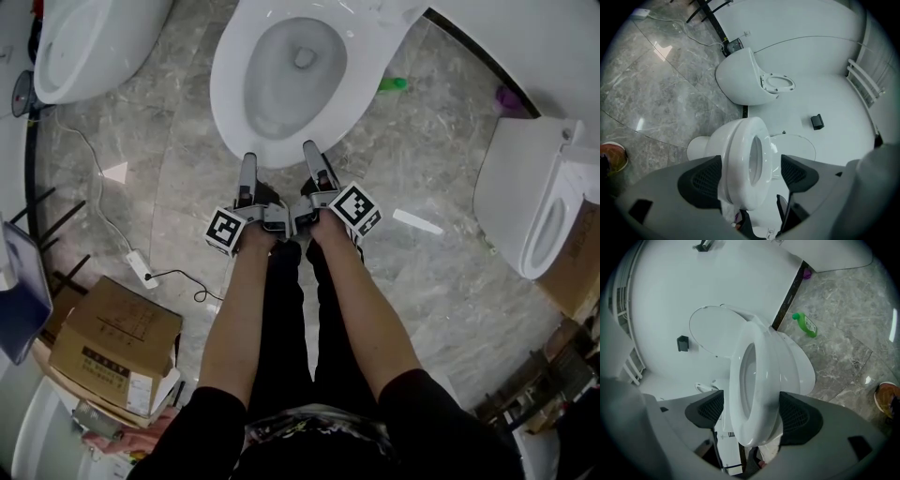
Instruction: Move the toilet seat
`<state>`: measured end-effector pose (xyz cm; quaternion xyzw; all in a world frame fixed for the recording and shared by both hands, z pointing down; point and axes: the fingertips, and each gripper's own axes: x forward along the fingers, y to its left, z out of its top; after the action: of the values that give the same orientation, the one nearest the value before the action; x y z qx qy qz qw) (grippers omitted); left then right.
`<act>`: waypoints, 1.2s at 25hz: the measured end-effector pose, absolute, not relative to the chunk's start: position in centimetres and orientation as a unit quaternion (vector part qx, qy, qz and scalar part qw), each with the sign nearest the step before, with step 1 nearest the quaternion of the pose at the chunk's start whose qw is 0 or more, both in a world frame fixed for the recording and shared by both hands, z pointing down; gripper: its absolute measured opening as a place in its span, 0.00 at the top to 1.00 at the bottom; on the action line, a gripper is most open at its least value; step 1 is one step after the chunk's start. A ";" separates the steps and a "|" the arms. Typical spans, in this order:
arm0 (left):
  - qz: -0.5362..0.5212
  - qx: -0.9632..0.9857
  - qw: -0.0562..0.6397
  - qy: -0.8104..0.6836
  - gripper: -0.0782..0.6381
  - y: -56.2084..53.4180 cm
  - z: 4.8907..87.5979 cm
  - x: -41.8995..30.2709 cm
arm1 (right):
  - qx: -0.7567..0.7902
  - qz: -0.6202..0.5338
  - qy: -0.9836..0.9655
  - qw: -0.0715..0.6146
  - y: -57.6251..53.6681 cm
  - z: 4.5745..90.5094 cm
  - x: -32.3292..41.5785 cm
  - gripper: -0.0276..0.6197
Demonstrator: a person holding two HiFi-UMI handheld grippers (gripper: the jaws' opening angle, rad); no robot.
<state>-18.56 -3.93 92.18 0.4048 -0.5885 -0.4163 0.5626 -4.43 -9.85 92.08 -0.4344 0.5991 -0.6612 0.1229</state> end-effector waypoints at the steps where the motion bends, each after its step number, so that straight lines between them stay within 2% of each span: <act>1: -0.410 0.401 0.567 -0.592 0.35 -3.8 92.5 -18.6 | -0.439 -0.662 0.595 0.121 -9.8 92.3 -4.4 0.40; 3: -0.401 0.397 0.574 -0.594 0.50 -3.6 93.0 -18.6 | -0.445 -0.665 0.587 0.122 -9.6 92.6 -4.2 0.48; 6: -0.392 0.392 0.583 -0.594 0.55 -3.7 93.3 -18.4 | -0.450 -0.673 0.574 0.118 -9.2 93.1 -3.8 0.57; 10: -0.386 0.366 0.596 -0.601 0.70 -3.0 94.0 -18.4 | -0.458 -0.680 0.562 0.106 -9.0 93.6 -3.3 0.74; 20: -0.404 0.379 0.597 -0.580 0.72 -3.3 89.9 -18.2 | -0.467 -0.679 0.556 0.111 -9.2 90.1 -3.1 0.75; 30: -0.423 0.409 0.584 -0.559 0.74 -5.5 81.1 -18.0 | -0.464 -0.681 0.552 0.125 -10.3 83.2 -3.0 0.75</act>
<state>-17.99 -5.50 81.13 0.4093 -0.5591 -0.4233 0.5836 -2.99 -10.35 83.16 -0.4641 0.5523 -0.6812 0.1252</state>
